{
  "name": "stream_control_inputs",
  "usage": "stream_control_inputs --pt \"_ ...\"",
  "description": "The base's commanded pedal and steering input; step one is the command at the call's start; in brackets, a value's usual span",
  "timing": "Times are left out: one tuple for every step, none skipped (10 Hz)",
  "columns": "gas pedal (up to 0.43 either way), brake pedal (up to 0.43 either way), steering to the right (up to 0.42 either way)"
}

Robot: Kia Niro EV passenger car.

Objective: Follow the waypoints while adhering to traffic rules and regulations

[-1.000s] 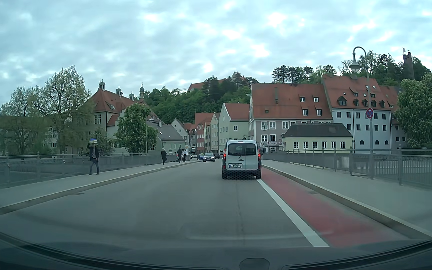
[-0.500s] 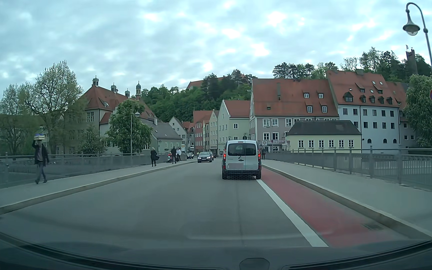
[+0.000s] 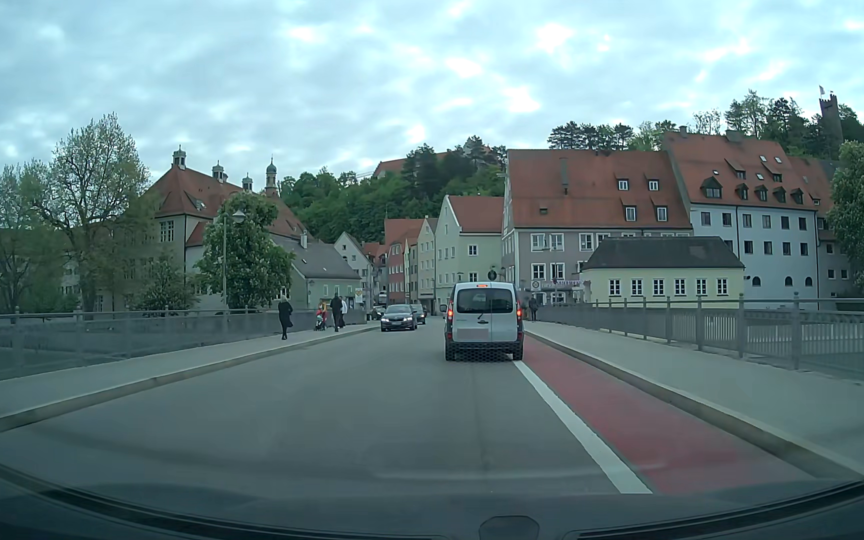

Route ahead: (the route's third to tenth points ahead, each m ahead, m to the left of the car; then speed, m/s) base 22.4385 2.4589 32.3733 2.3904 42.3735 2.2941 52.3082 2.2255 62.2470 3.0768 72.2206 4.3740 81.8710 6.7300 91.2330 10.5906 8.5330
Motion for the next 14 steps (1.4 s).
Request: stream_control_inputs --pt "0.0 0.0 -0.005" --pt "0.0 0.0 -0.005" --pt "0.0 0.0 -0.005" --pt "0.0 0.0 -0.005" --pt "0.0 0.0 -0.006" --pt "0.0 0.0 -0.006" --pt "0.0 0.0 -0.005" --pt "0.0 0.0 -0.004" --pt "0.0 0.0 -0.003" --pt "0.0 0.006 -0.003" --pt "0.0 0.012 -0.003" --pt "0.0 0.012 -0.003" --pt "0.0 0.024 -0.003" --pt "0.0 0.024 -0.002"
